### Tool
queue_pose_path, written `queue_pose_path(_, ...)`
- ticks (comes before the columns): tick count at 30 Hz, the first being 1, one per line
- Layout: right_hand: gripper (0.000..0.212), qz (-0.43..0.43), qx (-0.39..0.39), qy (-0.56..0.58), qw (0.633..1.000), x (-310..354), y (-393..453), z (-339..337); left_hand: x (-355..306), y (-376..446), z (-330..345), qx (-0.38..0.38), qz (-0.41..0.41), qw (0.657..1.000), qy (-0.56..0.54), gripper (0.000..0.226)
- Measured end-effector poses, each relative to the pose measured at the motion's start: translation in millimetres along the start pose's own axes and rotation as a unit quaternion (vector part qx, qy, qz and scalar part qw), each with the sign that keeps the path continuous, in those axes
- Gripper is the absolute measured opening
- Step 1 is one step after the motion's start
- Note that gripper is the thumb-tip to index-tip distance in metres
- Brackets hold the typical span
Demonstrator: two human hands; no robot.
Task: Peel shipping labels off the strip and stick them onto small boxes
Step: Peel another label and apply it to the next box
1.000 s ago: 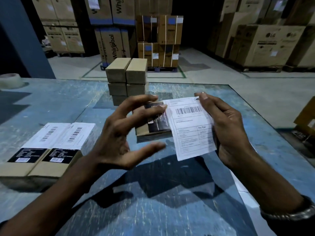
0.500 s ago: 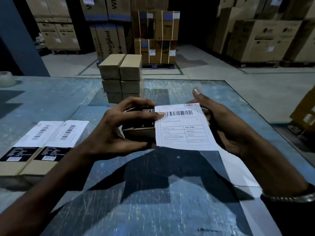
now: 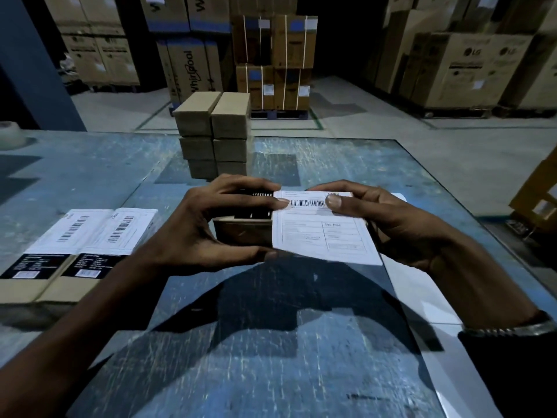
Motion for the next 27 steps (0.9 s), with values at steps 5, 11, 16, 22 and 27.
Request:
queue_pose_path(5, 0.040, -0.052, -0.034, -0.060, 0.996, 7.8, 0.4, -5.9, -4.3, 0.4, -3.6, -0.022, -0.017, 0.998, -0.060, 0.064)
queue_pose_path(11, 0.034, -0.098, -0.046, -0.056, 0.993, 20.0, -5.3, 1.0, -0.4, 1.9, -4.2, -0.035, -0.035, 0.992, -0.114, 0.060)
queue_pose_path(16, 0.026, -0.075, -0.039, -0.066, 0.994, 15.5, -5.2, -1.4, 1.3, 1.5, 0.0, -0.022, -0.060, 0.987, -0.145, 0.062)
queue_pose_path(22, 0.033, -0.078, -0.014, -0.069, 0.994, 14.6, -4.3, 1.0, 0.3, 1.0, 0.1, -0.023, -0.083, 0.984, -0.158, 0.061)
queue_pose_path(27, 0.033, -0.088, -0.001, -0.073, 0.993, 14.1, -3.7, 0.9, -0.8, 0.2, 1.2, -0.018, -0.116, 0.976, -0.182, 0.060)
Point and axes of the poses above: each hand's wrist, its own y-axis towards the middle knuckle, its own z-axis out of the palm, x = y × z, the point moved 8 cm from there along y, towards the middle knuckle, and after that the axes turned 2 degrees about x, right-handed, at the moved point
